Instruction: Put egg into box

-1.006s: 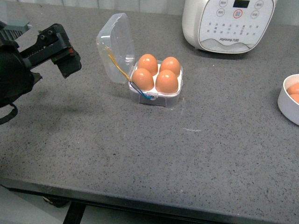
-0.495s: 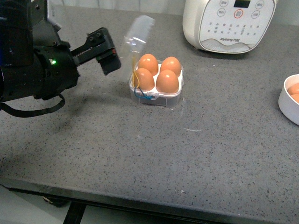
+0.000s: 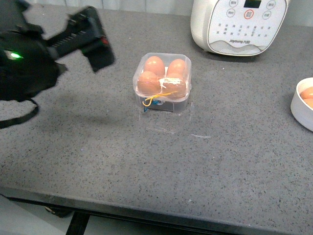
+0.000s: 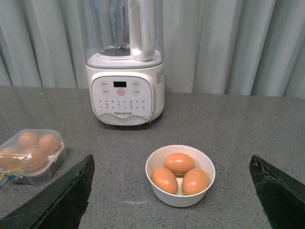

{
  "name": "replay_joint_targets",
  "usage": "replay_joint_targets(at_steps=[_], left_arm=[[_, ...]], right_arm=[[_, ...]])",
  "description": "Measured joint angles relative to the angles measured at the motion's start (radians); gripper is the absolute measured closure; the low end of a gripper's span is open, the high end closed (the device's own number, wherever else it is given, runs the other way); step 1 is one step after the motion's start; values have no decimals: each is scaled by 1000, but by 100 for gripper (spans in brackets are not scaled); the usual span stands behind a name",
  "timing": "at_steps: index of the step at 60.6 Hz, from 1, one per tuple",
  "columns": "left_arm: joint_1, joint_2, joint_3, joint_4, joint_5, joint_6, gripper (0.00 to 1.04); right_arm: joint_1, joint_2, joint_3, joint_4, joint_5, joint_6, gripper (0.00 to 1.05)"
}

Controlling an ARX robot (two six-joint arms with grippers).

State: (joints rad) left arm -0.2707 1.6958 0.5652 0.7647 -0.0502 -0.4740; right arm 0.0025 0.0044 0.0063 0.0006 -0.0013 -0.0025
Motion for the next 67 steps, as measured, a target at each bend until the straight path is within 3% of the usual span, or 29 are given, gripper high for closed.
replay_joint_targets(at_steps=[10, 22, 29, 36, 52, 67], left_arm=[[128, -200, -106, -65, 10, 26, 7], [265, -557, -251, -265, 75, 76, 7], [271, -724, -423, -11, 49, 298, 29], [269, -885, -483, -37, 50, 422, 54], [270, -1004, -556, -97, 50, 455, 101], [270, -1187, -556, -262, 50, 464, 101]], right_arm=[[0, 0, 0, 0, 0, 0, 9], [0, 0, 0, 0, 0, 0, 9], [0, 0, 0, 0, 0, 0, 9], [0, 0, 0, 0, 0, 0, 9], [0, 0, 0, 0, 0, 0, 9], [0, 0, 0, 0, 0, 0, 9]])
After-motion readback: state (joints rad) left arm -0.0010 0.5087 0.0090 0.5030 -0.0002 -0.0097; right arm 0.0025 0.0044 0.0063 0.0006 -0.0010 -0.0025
